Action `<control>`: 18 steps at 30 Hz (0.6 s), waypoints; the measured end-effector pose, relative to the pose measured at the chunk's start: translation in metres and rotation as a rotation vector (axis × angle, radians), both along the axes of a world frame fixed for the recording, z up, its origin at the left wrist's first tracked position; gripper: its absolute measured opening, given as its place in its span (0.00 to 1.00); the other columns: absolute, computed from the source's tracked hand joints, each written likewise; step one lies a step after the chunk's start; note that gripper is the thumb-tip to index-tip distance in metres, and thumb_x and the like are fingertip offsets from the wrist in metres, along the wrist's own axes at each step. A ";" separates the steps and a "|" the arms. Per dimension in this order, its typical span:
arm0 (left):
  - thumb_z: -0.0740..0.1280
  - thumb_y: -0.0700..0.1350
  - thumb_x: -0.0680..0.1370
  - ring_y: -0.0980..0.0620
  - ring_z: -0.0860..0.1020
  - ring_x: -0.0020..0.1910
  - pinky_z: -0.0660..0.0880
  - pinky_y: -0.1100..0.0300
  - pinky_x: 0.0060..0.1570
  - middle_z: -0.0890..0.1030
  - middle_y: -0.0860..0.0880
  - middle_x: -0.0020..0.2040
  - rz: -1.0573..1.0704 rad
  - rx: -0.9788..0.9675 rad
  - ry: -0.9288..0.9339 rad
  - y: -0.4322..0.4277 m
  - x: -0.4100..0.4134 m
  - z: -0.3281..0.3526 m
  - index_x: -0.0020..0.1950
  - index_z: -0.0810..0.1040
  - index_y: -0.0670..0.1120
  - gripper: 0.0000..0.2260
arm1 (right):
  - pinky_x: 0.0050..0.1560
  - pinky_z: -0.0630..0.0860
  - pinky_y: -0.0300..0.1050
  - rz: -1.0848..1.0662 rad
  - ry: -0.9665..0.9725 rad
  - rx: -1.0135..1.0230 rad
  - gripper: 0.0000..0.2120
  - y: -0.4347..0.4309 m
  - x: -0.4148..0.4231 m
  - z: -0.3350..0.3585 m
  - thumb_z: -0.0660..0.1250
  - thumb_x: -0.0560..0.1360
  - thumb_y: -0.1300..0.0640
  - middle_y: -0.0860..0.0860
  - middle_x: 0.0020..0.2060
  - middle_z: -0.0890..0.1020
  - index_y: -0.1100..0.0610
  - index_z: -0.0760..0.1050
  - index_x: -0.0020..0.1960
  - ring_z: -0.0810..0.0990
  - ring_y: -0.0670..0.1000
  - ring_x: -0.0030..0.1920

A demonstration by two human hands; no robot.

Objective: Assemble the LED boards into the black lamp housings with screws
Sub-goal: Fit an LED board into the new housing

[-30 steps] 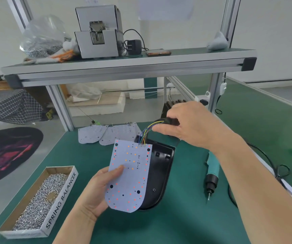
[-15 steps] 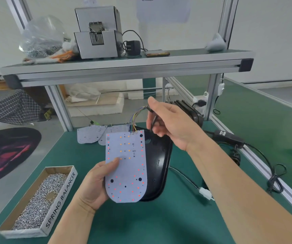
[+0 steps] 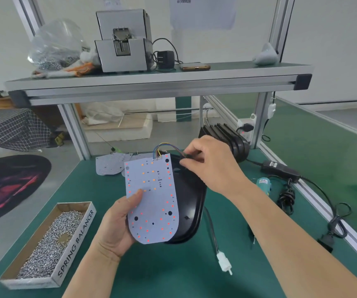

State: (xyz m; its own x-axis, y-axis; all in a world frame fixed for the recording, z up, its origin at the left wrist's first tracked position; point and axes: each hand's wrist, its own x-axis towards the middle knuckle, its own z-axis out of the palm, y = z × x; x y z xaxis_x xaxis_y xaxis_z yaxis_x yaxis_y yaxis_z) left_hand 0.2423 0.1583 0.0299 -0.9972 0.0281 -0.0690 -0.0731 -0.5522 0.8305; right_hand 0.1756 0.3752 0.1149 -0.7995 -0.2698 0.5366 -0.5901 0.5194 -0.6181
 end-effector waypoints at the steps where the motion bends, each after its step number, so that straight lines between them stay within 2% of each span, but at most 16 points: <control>1: 0.63 0.46 0.76 0.43 0.85 0.53 0.83 0.49 0.45 0.85 0.42 0.56 -0.004 -0.003 0.003 0.000 0.000 0.000 0.54 0.87 0.43 0.15 | 0.54 0.78 0.52 0.019 -0.021 0.008 0.06 -0.001 0.001 -0.002 0.77 0.72 0.61 0.53 0.44 0.80 0.58 0.83 0.47 0.83 0.53 0.44; 5: 0.67 0.47 0.76 0.43 0.85 0.55 0.82 0.50 0.47 0.85 0.42 0.58 -0.040 -0.070 0.034 0.003 0.000 0.004 0.57 0.86 0.43 0.15 | 0.56 0.76 0.50 0.050 0.004 0.165 0.11 -0.004 0.001 -0.015 0.73 0.74 0.63 0.51 0.48 0.85 0.56 0.85 0.56 0.81 0.52 0.50; 10: 0.75 0.52 0.67 0.41 0.85 0.53 0.82 0.50 0.46 0.84 0.38 0.57 -0.079 -0.196 -0.002 0.002 0.001 0.000 0.55 0.86 0.39 0.22 | 0.48 0.75 0.55 0.008 0.158 0.197 0.02 -0.008 -0.001 -0.030 0.70 0.73 0.67 0.54 0.43 0.79 0.62 0.81 0.44 0.78 0.57 0.44; 13: 0.74 0.52 0.68 0.40 0.85 0.51 0.82 0.51 0.45 0.85 0.37 0.55 -0.095 -0.275 -0.019 -0.002 0.006 -0.005 0.55 0.86 0.38 0.22 | 0.47 0.74 0.53 -0.067 0.193 0.225 0.04 -0.006 -0.006 -0.044 0.72 0.72 0.66 0.55 0.46 0.73 0.63 0.77 0.42 0.74 0.57 0.45; 14: 0.74 0.52 0.69 0.40 0.85 0.51 0.82 0.51 0.45 0.85 0.36 0.55 -0.107 -0.293 -0.024 -0.004 0.008 -0.007 0.55 0.85 0.38 0.21 | 0.49 0.73 0.51 -0.054 0.157 0.200 0.06 -0.005 -0.007 -0.047 0.73 0.72 0.64 0.53 0.48 0.72 0.61 0.75 0.44 0.73 0.56 0.47; 16: 0.72 0.51 0.72 0.39 0.85 0.51 0.82 0.51 0.46 0.84 0.36 0.55 -0.145 -0.330 -0.026 -0.007 0.011 -0.007 0.55 0.85 0.37 0.20 | 0.51 0.72 0.47 0.018 -0.041 0.154 0.14 0.000 -0.009 -0.048 0.74 0.74 0.59 0.50 0.52 0.73 0.56 0.71 0.53 0.74 0.53 0.48; 18: 0.71 0.50 0.73 0.39 0.85 0.50 0.82 0.52 0.45 0.84 0.35 0.54 -0.186 -0.371 -0.026 -0.009 0.014 -0.006 0.54 0.85 0.36 0.19 | 0.46 0.72 0.46 0.091 -0.250 0.231 0.18 0.004 -0.013 -0.045 0.74 0.75 0.54 0.48 0.45 0.78 0.52 0.70 0.61 0.76 0.50 0.43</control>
State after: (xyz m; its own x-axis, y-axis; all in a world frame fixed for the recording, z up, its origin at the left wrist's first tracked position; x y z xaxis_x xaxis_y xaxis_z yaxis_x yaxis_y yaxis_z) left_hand 0.2559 0.1491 0.0236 -0.9753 0.1761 -0.1336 -0.1670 -0.1908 0.9673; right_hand 0.1621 0.3794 0.0696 -0.8657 -0.4372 0.2436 -0.4854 0.6150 -0.6214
